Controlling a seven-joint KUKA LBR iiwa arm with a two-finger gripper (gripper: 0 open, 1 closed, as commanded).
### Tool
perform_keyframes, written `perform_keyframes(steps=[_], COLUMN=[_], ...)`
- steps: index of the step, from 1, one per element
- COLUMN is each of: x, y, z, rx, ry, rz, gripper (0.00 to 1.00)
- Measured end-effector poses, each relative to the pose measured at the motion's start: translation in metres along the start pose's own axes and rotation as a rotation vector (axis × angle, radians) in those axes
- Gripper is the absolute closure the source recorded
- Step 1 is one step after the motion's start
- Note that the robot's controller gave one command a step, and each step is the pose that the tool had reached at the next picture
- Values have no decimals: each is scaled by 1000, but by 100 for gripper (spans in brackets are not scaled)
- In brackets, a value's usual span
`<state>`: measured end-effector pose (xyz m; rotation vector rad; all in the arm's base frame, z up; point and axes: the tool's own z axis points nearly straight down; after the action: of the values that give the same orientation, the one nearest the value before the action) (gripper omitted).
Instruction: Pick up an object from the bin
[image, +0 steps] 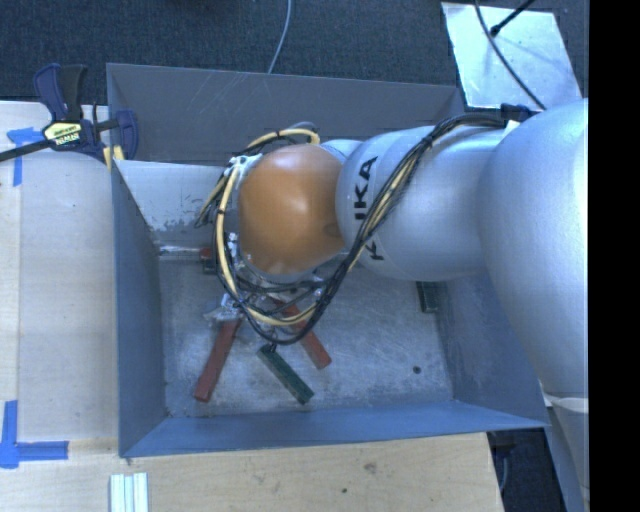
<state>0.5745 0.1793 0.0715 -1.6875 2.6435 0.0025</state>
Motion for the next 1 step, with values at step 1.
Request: perform_keyframes(steps=[1], x=[0], y=[0], z=[0], rx=[0], ry=[0], rz=[0], gripper=[100])
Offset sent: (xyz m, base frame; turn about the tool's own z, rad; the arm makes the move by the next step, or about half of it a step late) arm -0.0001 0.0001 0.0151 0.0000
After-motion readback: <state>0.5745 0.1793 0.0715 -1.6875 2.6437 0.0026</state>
